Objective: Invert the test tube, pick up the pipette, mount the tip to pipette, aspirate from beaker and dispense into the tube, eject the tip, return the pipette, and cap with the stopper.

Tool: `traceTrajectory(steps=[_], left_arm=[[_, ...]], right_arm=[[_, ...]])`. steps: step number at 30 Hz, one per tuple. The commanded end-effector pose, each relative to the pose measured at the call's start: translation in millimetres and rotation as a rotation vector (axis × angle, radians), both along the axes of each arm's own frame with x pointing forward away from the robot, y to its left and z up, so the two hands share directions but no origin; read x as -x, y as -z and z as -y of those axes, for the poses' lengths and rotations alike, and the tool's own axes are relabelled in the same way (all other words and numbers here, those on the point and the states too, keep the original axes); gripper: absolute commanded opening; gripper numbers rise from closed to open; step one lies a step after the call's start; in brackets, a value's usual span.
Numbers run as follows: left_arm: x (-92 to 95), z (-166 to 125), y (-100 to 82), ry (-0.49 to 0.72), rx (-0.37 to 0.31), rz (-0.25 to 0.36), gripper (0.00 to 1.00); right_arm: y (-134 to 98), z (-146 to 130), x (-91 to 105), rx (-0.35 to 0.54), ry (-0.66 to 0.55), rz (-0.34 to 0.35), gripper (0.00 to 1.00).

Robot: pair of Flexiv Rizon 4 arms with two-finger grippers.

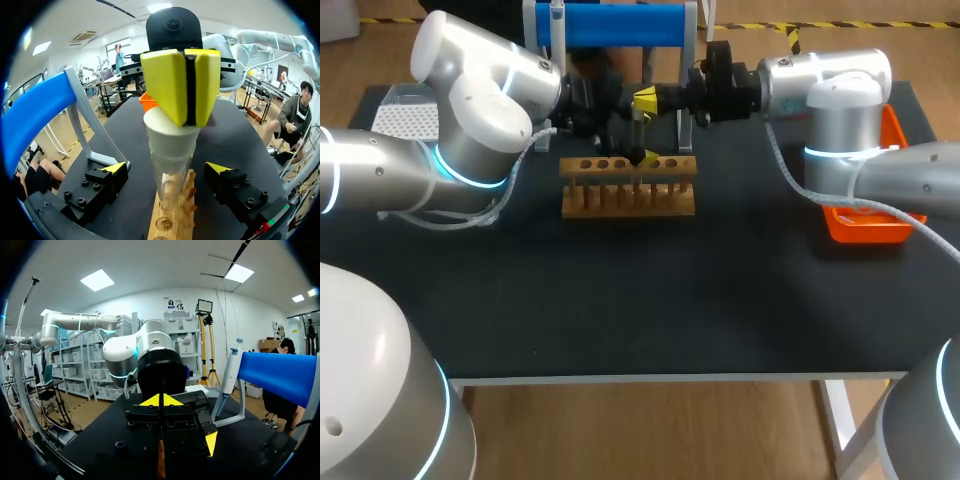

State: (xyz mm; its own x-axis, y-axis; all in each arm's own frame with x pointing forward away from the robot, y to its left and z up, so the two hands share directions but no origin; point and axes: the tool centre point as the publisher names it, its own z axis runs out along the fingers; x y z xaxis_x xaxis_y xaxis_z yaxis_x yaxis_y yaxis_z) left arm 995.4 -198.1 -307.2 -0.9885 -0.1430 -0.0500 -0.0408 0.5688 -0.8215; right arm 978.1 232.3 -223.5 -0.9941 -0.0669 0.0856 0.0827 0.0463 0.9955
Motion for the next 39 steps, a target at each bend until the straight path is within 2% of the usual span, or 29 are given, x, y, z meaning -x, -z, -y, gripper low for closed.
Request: traceTrajectory(steps=[1,10,20,23,31,39], left_arm=[[-0.6,0.4,0.2,0.003,0.001,-0.001,1.00],[-0.5,1.1,0.2,0.004,0.001,-0.001,1.00],[-0.5,1.2,0.0,0.003,0.000,-0.001,1.00],[-0.4,1.2,0.0,0.002,0.000,-0.002,1.00],[-0.3,1.6,0.1,0.001,-0.004,-0.004,1.00],[0.7,2.5,-0.1,0.000,-0.010,-0.006,1.00]], right_arm=[[7.4,-1.9,-0.4,0.009,-0.007,-0.009,0.00],[13.4,-2.8,-2.5,0.031,-0.004,-0.032,0.00],[-12.6,3.1,-1.3,-0.024,-0.005,-0.005,0.00],[-17.9,8.8,-1.1,-0.026,0.011,0.005,1.00],[-28.6,31.9,-2.9,0.002,0.052,0.053,1.00],[-19.6,71.8,-3.5,0.080,0.111,0.119,1.00]])
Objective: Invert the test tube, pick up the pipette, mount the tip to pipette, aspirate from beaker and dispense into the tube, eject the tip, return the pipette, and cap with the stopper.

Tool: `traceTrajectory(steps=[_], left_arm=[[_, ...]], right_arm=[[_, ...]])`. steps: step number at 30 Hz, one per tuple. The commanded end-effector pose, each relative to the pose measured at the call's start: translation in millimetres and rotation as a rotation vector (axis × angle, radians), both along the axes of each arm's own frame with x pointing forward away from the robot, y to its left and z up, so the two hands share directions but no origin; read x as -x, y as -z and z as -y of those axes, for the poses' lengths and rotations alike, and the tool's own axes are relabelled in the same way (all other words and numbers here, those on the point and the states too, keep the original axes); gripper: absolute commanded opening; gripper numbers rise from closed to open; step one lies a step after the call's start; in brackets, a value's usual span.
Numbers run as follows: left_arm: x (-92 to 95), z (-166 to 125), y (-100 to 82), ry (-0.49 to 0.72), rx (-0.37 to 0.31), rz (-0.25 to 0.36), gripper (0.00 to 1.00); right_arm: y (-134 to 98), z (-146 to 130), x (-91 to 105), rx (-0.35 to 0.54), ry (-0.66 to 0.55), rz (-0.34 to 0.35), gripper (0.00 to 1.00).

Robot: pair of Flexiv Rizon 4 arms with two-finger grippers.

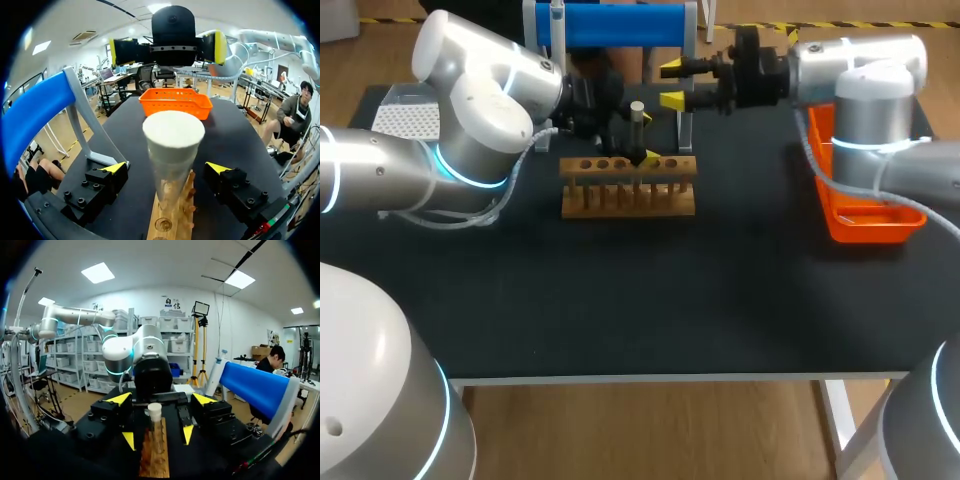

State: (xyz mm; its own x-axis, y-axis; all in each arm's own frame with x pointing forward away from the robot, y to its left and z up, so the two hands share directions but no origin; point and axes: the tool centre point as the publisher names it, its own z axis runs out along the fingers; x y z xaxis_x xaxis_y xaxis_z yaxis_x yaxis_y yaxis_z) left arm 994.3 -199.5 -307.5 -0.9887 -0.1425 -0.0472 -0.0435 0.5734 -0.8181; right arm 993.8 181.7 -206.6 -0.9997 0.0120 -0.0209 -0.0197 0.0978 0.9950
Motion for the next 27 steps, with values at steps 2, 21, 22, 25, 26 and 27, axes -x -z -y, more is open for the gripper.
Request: traceTrajectory(steps=[2,21,22,25,26,27], left_arm=[[-0.1,1.4,-0.3,-0.001,-0.006,-0.004,1.00],[2.4,5.2,4.2,-0.012,-0.022,-0.026,1.00],[2.5,5.1,4.2,-0.013,-0.023,-0.026,1.00],[3.3,4.0,5.4,-0.019,-0.025,-0.029,1.00],[3.4,3.8,5.8,-0.021,-0.025,-0.030,1.00],[3.4,3.6,6.1,-0.022,-0.026,-0.032,1.00]], right_arm=[[2.7,33.4,12.8,0.055,0.057,0.035,1.00],[65.1,100.8,25.2,0.191,0.175,0.022,1.00],[65.1,100.8,25.2,0.191,0.175,0.022,1.00],[65.1,100.8,25.2,0.191,0.175,0.022,1.00],[65.1,100.8,25.2,0.191,0.175,0.022,1.00],[65.1,100.8,25.2,0.191,0.175,0.022,1.00]])
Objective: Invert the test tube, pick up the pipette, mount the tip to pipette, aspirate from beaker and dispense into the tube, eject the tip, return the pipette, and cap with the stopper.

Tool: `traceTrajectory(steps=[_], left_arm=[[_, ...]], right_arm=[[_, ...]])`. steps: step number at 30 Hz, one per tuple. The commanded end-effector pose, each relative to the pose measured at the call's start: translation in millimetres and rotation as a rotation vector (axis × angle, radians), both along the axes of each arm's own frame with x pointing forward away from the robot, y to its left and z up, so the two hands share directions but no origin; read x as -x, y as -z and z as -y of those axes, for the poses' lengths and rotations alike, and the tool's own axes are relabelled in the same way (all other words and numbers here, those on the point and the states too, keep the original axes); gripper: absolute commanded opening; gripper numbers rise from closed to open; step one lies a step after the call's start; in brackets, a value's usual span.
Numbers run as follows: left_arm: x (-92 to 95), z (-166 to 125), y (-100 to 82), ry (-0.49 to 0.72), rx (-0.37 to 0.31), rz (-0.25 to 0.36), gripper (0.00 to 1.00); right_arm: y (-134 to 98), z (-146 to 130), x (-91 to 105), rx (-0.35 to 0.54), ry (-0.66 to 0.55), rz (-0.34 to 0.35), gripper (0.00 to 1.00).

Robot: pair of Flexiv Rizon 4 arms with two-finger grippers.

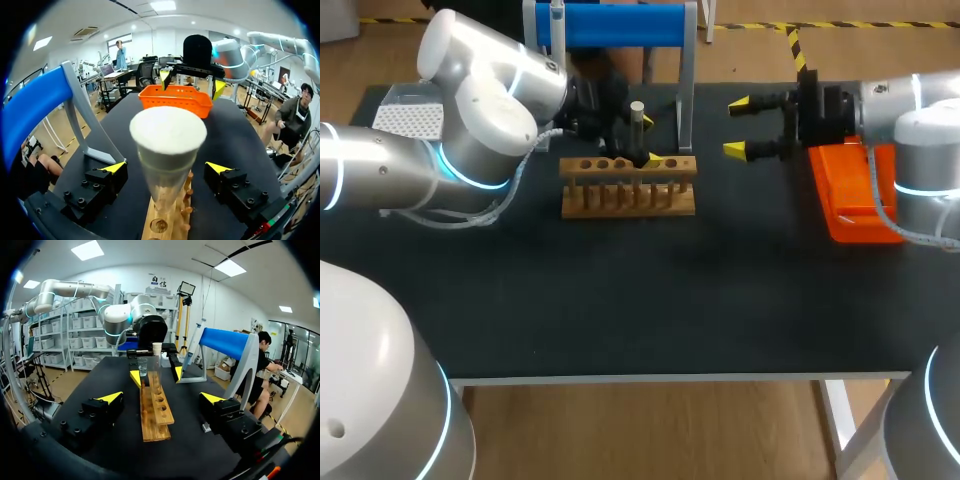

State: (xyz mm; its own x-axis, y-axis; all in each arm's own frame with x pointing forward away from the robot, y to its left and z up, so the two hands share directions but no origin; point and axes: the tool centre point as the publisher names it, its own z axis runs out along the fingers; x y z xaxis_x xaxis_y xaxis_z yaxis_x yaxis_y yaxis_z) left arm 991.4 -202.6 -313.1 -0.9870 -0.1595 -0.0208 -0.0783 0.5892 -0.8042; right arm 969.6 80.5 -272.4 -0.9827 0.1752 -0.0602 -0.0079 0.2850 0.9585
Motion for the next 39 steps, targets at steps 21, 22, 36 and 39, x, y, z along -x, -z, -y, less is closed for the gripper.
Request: traceTrajectory(steps=[21,22,36,39], left_arm=[[8.5,-21.2,-5.1,-0.068,-0.041,0.001,1.00],[9.5,-22.8,-5.4,-0.073,-0.042,0.001,1.00],[30.8,-59.3,-10.0,-0.200,-0.075,0.005,1.00],[34.0,-68.0,-11.5,-0.226,-0.083,0.008,1.00]], right_arm=[[-0.7,-0.3,1.0,0.003,0.004,0.001,1.00],[-0.7,-0.3,1.0,0.003,0.004,0.001,1.00],[-0.7,-0.3,1.0,0.003,0.004,0.001,1.00],[-0.7,-0.3,1.0,0.003,0.004,0.001,1.00]])
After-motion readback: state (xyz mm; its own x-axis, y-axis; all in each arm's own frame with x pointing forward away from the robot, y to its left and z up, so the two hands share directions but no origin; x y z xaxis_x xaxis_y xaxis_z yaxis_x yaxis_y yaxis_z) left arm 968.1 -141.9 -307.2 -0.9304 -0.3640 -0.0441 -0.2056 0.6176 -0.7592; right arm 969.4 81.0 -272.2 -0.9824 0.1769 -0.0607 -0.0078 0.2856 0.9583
